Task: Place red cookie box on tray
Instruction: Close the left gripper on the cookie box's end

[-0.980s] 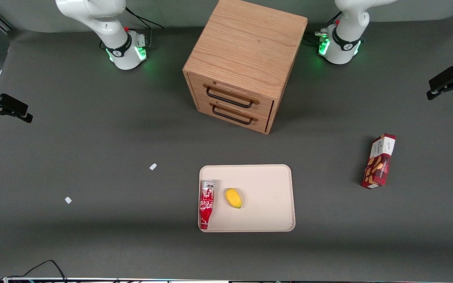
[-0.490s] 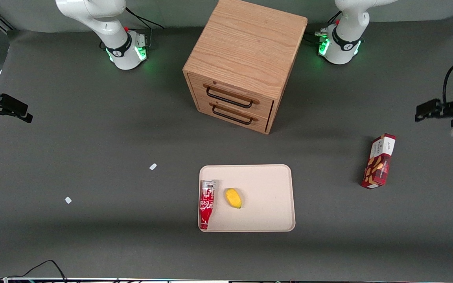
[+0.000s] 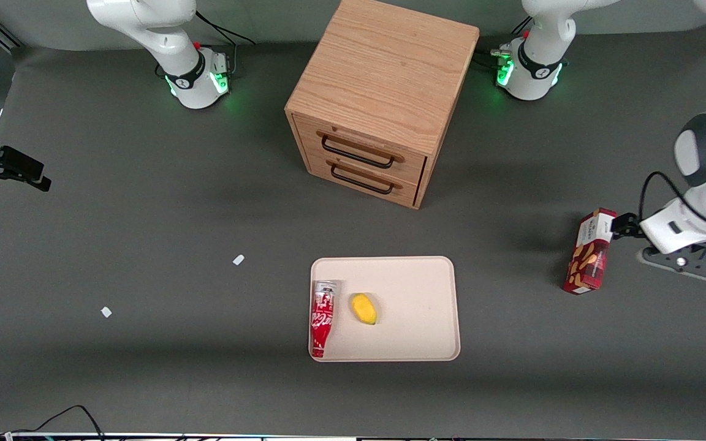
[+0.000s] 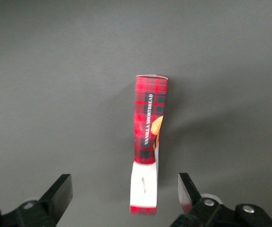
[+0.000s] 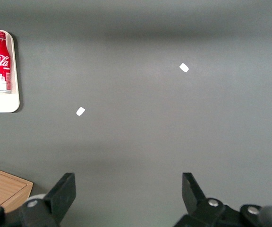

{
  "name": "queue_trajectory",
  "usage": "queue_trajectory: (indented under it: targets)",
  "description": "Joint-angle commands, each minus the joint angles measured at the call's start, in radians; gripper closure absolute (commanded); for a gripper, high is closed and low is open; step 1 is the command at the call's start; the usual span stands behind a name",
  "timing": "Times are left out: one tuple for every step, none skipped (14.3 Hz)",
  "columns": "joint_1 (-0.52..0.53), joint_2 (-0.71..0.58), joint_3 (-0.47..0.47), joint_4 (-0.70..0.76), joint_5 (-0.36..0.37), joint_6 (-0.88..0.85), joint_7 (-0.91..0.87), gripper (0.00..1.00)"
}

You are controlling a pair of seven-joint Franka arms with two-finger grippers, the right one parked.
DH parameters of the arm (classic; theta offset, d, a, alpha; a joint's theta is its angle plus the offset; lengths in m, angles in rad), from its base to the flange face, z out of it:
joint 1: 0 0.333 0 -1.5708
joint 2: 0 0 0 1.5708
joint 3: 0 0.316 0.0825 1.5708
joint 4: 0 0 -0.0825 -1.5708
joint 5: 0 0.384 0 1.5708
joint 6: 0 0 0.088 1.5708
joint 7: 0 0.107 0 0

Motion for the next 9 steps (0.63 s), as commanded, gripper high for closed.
queue_trajectory:
  targets:
    - [0.000,0.028,0.015,-0.074,0.004,0.105,0.009,0.00]
    - [-0.001,0.046,0.015,-0.086,0.004,0.136,0.011,0.00]
    - [-0.004,0.072,0.016,-0.089,0.004,0.156,0.011,0.00]
    - [-0.006,0.093,0.019,-0.095,0.002,0.178,0.011,0.00]
    - [-0.007,0.113,0.020,-0.103,0.002,0.211,0.011,0.00]
    - [-0.007,0.130,0.027,-0.114,0.002,0.246,0.012,0.00]
    - [-0.010,0.143,0.035,-0.117,0.001,0.262,0.012,0.01]
    - [-0.010,0.153,0.036,-0.117,-0.008,0.264,0.014,0.09]
    - [-0.012,0.157,0.038,-0.115,-0.018,0.265,0.014,0.22]
